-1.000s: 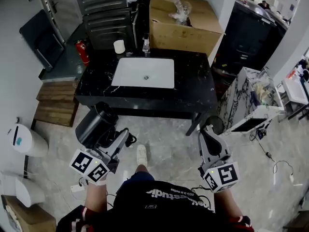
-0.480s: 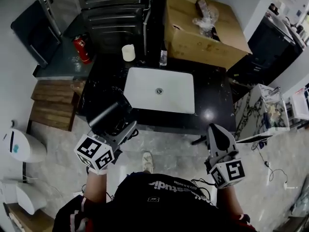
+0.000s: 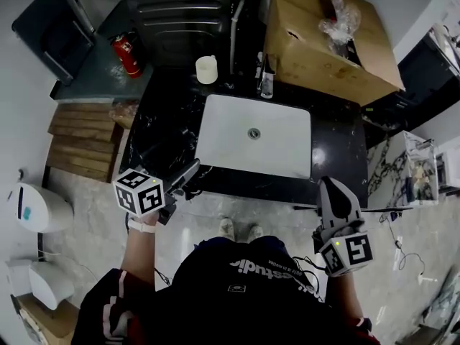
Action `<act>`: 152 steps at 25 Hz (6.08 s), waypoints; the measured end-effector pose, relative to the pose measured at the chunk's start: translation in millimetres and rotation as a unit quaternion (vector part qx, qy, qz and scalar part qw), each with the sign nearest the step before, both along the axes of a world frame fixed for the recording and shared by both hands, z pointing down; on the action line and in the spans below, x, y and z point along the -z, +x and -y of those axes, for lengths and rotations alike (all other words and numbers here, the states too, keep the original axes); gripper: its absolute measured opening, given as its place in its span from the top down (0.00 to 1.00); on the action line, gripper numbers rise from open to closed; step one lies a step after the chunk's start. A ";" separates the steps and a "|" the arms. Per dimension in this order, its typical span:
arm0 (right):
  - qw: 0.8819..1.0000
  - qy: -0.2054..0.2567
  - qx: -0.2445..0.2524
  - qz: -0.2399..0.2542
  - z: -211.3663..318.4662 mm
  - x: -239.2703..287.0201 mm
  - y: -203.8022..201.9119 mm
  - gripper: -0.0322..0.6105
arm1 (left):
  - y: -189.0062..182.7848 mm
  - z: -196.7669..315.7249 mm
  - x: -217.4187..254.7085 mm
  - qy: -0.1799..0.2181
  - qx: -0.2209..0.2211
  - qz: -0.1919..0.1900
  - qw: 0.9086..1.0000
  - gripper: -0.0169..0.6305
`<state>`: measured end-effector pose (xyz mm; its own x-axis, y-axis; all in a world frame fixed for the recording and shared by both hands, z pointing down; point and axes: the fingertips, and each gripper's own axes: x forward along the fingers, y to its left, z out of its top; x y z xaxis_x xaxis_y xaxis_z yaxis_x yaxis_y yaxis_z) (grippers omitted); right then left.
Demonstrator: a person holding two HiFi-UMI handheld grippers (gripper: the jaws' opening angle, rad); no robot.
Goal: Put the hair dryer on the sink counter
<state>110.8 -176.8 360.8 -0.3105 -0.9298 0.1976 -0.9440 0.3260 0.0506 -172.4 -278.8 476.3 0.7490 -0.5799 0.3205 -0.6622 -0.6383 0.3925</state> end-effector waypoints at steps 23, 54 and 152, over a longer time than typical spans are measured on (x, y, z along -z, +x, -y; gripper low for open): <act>1.000 -0.004 0.029 0.000 56.7 -7.2 36.9 0.89 | -40.3 103.7 -139.7 -0.255 0.057 -0.043 0.964 0.51; 1.000 -0.002 0.019 0.012 52.9 -11.0 40.9 0.89 | -82.9 83.6 -156.8 -0.353 0.040 -0.004 0.935 0.46; 0.992 0.126 0.016 0.022 83.2 89.2 51.9 0.89 | 217.1 6.0 199.5 0.319 -0.026 -0.021 0.947 0.93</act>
<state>162.7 -260.0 271.6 -0.3443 -0.9373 -0.0535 -0.9362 0.3385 0.0940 44.7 -284.8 276.8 0.7866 -0.6071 -0.1132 -0.6152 -0.7862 -0.0586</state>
